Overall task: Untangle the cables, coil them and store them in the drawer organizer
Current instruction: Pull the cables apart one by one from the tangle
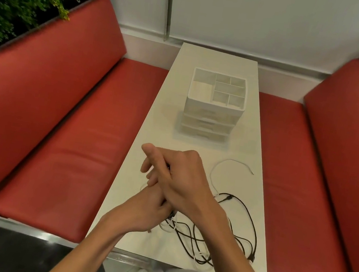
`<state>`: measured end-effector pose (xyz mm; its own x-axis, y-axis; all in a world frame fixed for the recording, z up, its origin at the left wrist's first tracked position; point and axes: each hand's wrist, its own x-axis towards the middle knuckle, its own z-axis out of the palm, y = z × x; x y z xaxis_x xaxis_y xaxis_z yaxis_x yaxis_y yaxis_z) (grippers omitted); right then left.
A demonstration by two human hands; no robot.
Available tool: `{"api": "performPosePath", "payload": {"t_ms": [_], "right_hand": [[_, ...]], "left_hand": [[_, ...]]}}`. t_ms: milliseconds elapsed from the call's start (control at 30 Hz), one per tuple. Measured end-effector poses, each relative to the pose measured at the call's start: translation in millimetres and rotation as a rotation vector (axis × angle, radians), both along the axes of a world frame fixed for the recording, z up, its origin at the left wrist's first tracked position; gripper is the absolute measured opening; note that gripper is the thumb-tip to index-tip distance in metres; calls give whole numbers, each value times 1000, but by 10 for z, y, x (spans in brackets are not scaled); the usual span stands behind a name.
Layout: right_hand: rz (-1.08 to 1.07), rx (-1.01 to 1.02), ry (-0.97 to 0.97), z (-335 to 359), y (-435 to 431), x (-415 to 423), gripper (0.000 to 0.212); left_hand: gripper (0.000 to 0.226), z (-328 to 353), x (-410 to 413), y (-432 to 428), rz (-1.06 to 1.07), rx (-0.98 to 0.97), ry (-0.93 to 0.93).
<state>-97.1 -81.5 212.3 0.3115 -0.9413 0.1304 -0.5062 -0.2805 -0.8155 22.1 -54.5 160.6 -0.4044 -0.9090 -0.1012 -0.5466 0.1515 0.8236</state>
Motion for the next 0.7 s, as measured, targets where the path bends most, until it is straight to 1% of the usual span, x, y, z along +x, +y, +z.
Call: {"api": "performPosePath", "payload": {"t_ms": [67,133,167,233,267,333,367,400,500,533,567,633,700], "right_hand": [[-76,-35,-119,-25,2,6,60],[-135,-40,-228,-27,6,-9,59],[-155,-29,-270,-12,4,-19,59],[-181,10,-328,24,-2,-40,59],[-190,22,-346,41,-6,-47,60],[-205,37,-372,67,-24,-56,62],[-209,45,-383,73,-37,-60,62],[-208,52,-395,80,-51,-63,62],[-180,89,-461,91,-85,-57,64],[-166,101,-473,94,-91,-51,66],[-153,107,-465,94,-96,-44,67],[-113,119,-424,96,-106,-43,69],[-60,126,-386,103,-126,-61,68]], "left_hand": [[42,18,-30,-17,-1,-13,-18],[41,36,-58,-26,-17,-35,-3],[36,54,-71,-28,-20,-40,29],[14,39,-80,-49,-14,15,144],[18,26,-86,-57,-1,56,200],[45,22,-100,-67,23,155,308],[50,21,-99,-73,33,207,378],[47,24,-101,-77,34,249,448],[24,24,-92,-108,28,345,625],[18,32,-84,-112,8,364,654],[15,34,-72,-123,-11,374,649],[31,40,-48,-149,-50,367,583],[32,54,-31,-158,-109,370,517]]}}
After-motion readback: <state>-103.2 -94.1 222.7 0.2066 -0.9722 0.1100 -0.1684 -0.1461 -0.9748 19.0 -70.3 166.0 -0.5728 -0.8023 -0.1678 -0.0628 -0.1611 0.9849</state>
